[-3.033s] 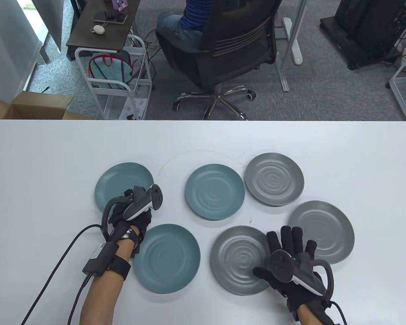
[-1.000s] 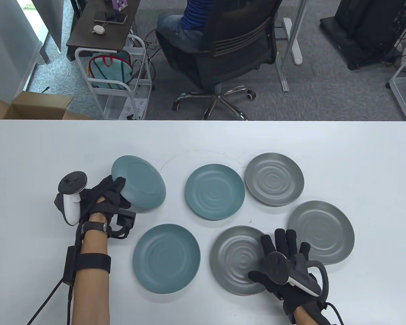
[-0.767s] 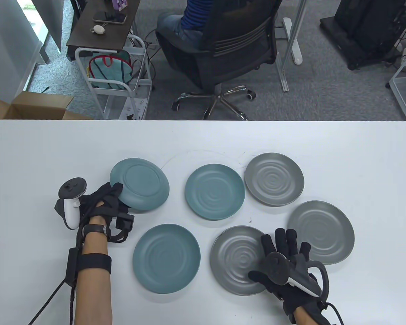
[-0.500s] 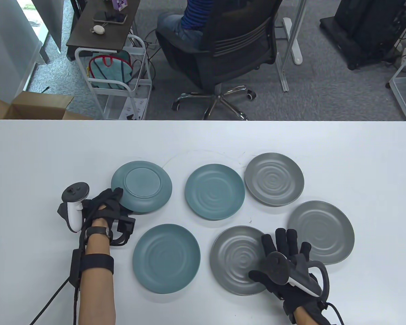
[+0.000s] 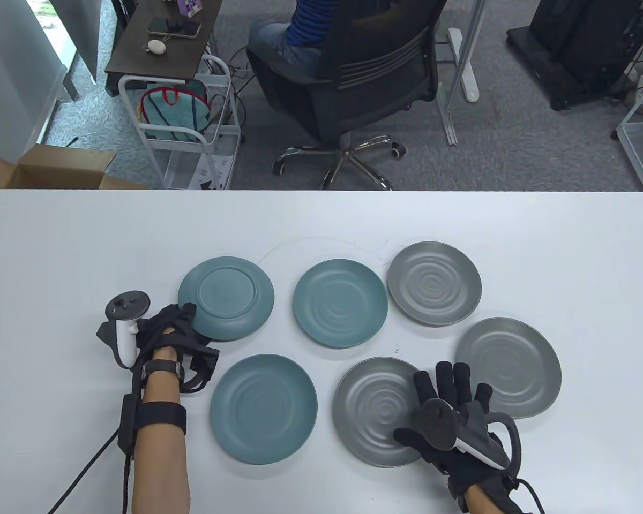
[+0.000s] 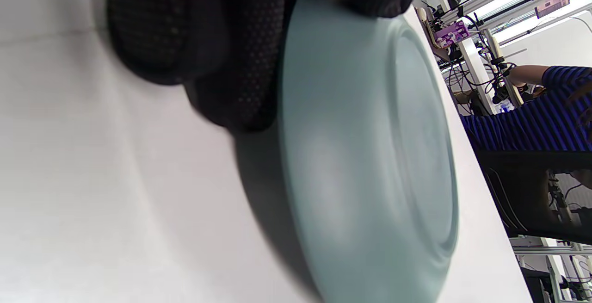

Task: Flip plate to back facing up

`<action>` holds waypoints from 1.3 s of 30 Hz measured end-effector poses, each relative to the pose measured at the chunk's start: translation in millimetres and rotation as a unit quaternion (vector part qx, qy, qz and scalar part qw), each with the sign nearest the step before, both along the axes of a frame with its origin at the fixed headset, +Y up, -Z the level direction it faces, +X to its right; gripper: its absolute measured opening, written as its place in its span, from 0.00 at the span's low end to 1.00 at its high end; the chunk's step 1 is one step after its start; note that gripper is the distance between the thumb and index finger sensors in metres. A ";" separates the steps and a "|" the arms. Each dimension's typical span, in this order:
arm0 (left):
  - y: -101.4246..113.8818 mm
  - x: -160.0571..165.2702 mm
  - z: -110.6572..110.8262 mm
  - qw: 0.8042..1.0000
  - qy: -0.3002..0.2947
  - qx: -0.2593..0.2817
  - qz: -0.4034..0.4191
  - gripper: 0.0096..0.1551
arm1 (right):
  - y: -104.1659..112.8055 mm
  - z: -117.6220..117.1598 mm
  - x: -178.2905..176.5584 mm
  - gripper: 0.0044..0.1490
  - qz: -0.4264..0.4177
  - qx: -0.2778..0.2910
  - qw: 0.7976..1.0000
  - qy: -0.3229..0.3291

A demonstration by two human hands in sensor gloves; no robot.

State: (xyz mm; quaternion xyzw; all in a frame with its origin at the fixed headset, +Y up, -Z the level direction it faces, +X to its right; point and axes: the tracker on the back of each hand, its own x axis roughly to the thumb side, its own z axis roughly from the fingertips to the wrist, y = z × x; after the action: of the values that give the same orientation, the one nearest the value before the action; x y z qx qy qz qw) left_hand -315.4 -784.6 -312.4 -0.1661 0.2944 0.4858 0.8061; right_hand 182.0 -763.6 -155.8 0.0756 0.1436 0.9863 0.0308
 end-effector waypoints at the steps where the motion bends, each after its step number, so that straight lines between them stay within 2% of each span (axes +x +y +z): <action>1: 0.7 0.2 -0.3 1.000 -0.004 -0.002 -0.006 0.38 | 0.1 0.0 0.1 0.65 -0.001 -0.001 1.000 0.000; 19: 11.6 13.8 -6.2 0.989 -0.029 -0.041 -0.140 0.39 | 0.9 0.4 0.8 0.65 0.000 0.001 1.000 0.004; 29: 16.6 27.4 -13.2 0.965 -0.065 -0.070 -0.243 0.38 | 1.8 0.9 2.1 0.65 0.002 0.001 1.000 0.008; 39: 17.9 35.1 -14.0 0.953 -0.082 -0.080 -0.280 0.38 | 2.8 2.3 5.2 0.65 0.001 -0.001 1.000 0.010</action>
State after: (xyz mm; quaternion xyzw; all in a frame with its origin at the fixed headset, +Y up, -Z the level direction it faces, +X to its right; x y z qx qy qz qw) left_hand -280.3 -766.7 -326.4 -0.1807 0.2994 0.2005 0.9152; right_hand 187.1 -760.8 -153.4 0.0851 0.1445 0.9854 0.0282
